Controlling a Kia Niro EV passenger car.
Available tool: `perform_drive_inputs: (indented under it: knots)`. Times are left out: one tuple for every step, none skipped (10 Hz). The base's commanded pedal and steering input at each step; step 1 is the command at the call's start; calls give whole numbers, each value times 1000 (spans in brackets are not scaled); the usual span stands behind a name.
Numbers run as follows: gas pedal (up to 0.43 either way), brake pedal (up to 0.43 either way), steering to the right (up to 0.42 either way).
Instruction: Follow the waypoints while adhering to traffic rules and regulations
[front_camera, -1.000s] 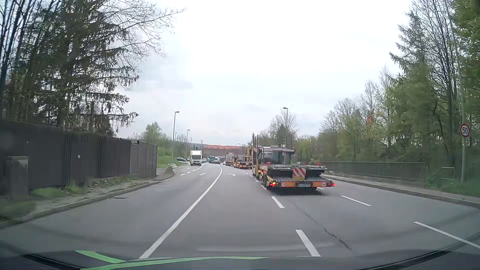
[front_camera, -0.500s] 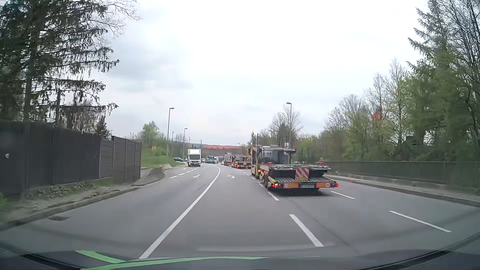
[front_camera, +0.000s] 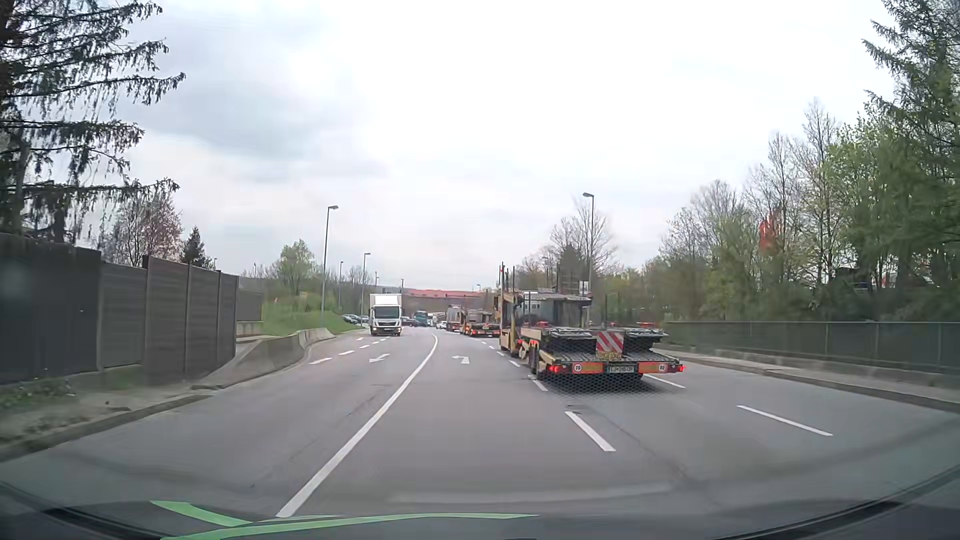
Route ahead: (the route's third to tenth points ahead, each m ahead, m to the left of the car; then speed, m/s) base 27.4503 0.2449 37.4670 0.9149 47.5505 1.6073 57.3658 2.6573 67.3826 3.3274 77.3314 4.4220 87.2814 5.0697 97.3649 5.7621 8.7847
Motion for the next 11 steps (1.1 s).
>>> perform_drive_inputs:
  knots:
    - [79, 0, 0]
    - [79, 0, 0]
    - [79, 0, 0]
    - [79, 0, 0]
    - [79, 0, 0]
    - [79, 0, 0]
    - [79, 0, 0]
    - [87, 0, 0]
    - [98, 0, -1]
    - [110, 0, -1]
    - [118, 0, -2]
